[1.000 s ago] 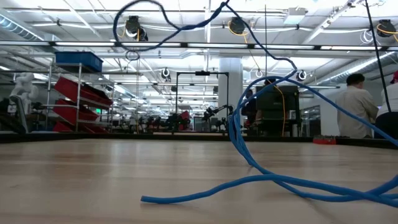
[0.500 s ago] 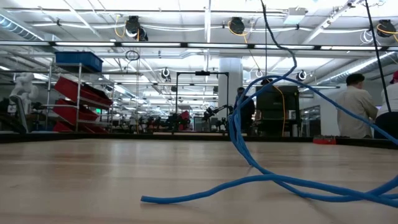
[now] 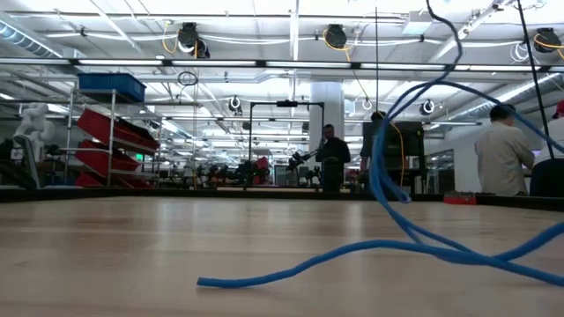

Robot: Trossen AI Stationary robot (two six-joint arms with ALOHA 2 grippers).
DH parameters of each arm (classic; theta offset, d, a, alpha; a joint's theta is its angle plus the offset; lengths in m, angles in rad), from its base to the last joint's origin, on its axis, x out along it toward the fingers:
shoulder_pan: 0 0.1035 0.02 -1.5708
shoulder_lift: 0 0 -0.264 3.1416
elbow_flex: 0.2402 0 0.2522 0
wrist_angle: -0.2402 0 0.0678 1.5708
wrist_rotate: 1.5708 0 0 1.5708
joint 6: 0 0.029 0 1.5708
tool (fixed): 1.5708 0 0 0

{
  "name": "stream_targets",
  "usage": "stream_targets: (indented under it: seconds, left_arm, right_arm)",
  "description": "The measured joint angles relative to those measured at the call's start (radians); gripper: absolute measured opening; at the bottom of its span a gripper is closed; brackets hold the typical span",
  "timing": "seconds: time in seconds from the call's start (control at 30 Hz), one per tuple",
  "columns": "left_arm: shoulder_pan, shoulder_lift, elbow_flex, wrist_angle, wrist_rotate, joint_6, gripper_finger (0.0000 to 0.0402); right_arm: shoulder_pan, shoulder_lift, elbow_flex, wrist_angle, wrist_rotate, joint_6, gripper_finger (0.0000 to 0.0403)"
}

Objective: Coil cords
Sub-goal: Coil the blue wire onto the black spool

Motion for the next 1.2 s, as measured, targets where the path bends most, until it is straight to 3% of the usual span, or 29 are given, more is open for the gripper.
stream_targets:
  seconds: [0.27, 0.37, 0.53, 0.7, 0.8, 0.97, 1.2]
  left_arm:
    - [0.016, 0.008, -0.001, -0.137, 0.001, 0.004, 0.0123]
    - [0.027, 0.009, -0.032, -0.167, 0.050, 0.006, 0.0123]
    - [0.054, 0.017, -0.076, -0.134, 0.164, 0.031, 0.0123]
    - [0.077, 0.020, -0.122, -0.114, 0.175, 0.045, 0.0123]
    - [0.086, 0.020, -0.122, -0.129, 0.164, 0.026, 0.0123]
    - [0.055, 0.017, -0.094, -0.119, 0.040, 0.026, 0.0123]
    - [-0.001, 0.011, -0.022, -0.044, 0.004, -0.097, 0.0123]
  right_arm:
    - [0.062, 0.000, 0.001, 0.038, 0.043, -0.054, 0.0000]
    - [0.078, 0.000, 0.001, 0.053, 0.044, -0.067, 0.0000]
    - [0.096, 0.000, 0.001, 0.090, 0.046, -0.098, 0.0000]
    - [0.099, 0.000, 0.001, 0.090, 0.052, -0.109, 0.0000]
    - [0.099, 0.000, 0.001, 0.089, 0.081, -0.113, 0.0000]
    - [0.099, 0.000, 0.001, 0.081, 0.184, -0.119, 0.0000]
    - [0.099, 0.000, 0.001, 0.081, 0.189, -0.124, 0.0000]
